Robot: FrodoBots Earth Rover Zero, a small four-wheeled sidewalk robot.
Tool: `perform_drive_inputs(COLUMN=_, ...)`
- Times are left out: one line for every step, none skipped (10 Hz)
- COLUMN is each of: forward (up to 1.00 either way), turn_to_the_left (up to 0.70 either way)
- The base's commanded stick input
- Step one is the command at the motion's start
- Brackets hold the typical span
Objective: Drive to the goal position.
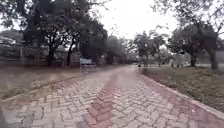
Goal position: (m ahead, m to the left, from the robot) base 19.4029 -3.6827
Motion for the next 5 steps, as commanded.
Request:
perform_drive_inputs(forward=0.70, turn_to_the_left=0.00)
perform_drive_inputs(forward=0.70, turn_to_the_left=0.00)
perform_drive_inputs(forward=0.70, turn_to_the_left=0.00)
perform_drive_inputs(forward=0.70, turn_to_the_left=0.00)
perform_drive_inputs(forward=0.70, turn_to_the_left=0.00)
